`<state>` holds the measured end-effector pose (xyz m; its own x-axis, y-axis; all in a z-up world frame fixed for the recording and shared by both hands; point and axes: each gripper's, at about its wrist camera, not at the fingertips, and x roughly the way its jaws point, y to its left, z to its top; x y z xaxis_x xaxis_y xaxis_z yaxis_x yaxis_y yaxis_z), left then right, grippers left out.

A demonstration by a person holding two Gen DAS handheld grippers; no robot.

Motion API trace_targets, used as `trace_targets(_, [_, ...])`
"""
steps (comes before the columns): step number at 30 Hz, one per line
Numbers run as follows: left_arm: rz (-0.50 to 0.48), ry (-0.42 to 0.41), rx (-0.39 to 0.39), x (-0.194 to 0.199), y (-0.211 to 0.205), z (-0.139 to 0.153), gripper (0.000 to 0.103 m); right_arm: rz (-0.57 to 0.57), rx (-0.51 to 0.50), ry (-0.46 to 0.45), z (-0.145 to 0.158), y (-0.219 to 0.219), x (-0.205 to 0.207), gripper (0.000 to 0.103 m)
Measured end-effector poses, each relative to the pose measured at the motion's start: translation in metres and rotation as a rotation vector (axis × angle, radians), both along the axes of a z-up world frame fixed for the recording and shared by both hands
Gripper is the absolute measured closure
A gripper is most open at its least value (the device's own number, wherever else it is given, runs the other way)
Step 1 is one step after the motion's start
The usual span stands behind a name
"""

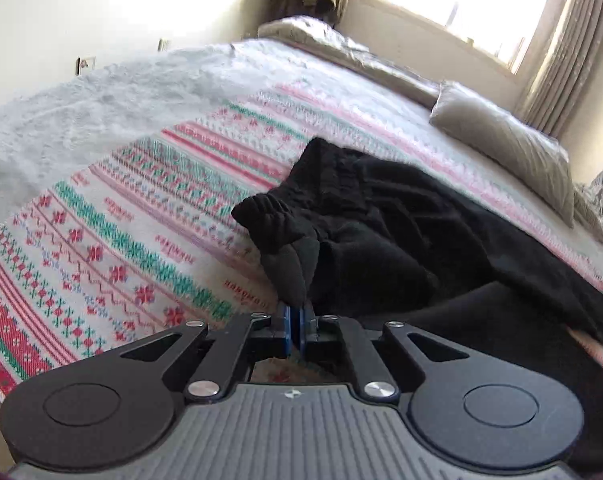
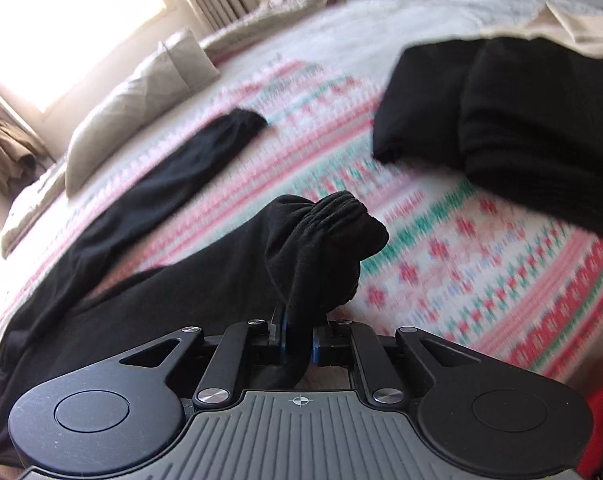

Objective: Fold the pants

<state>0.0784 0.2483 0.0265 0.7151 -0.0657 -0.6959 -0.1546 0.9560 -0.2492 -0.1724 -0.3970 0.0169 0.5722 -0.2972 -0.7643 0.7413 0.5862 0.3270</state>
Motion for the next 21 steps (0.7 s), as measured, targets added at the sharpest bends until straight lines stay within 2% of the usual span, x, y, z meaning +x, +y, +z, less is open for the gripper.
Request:
trace_targets(2, [-0.019,0.067,0.029,0.008,-0.004,-0.019,0.090,-0.002,0.030,0.041,-0.008,-0.001,-0.007,0.093])
trace_targets(4, [-0.038,0.123,0.055,0.014,-0.008,-0.035,0.088,0.001,0.040,0.103,-0.019,-0.003,-0.011,0.082])
trace_targets(6, [-0.044,0.122,0.072,0.013,-0.008,-0.037,0.084,0.010,0.025,0.135,-0.024,-0.003,-0.017,0.079])
trace_targets(8, [-0.039,0.089,0.092,0.006,-0.010,-0.029,0.071,0.020,0.008,0.159,-0.020,-0.006,-0.025,0.064])
trace_targets(9, [-0.036,0.067,0.104,0.002,-0.012,-0.025,0.062,0.011,-0.015,0.181,-0.016,-0.007,-0.030,0.046])
trace_targets(10, [-0.046,0.045,0.116,0.000,-0.014,-0.021,0.055,0.003,-0.039,0.195,-0.011,-0.008,-0.034,0.034])
trace_targets(12, [-0.076,0.004,0.138,-0.006,-0.025,-0.010,0.048,-0.002,-0.083,0.175,0.000,-0.010,-0.045,0.034])
trace_targets(16, [-0.184,-0.071,0.167,-0.017,-0.066,0.009,0.024,-0.035,-0.080,0.065,0.023,-0.022,-0.057,0.034])
trace_targets(17, [-0.224,-0.087,0.171,-0.019,-0.078,0.012,0.021,-0.045,-0.082,0.044,0.027,-0.027,-0.055,0.034])
trace_targets(21, [-0.387,-0.142,0.169,-0.028,-0.138,0.020,0.002,-0.073,-0.015,0.009,0.026,-0.057,-0.038,0.034])
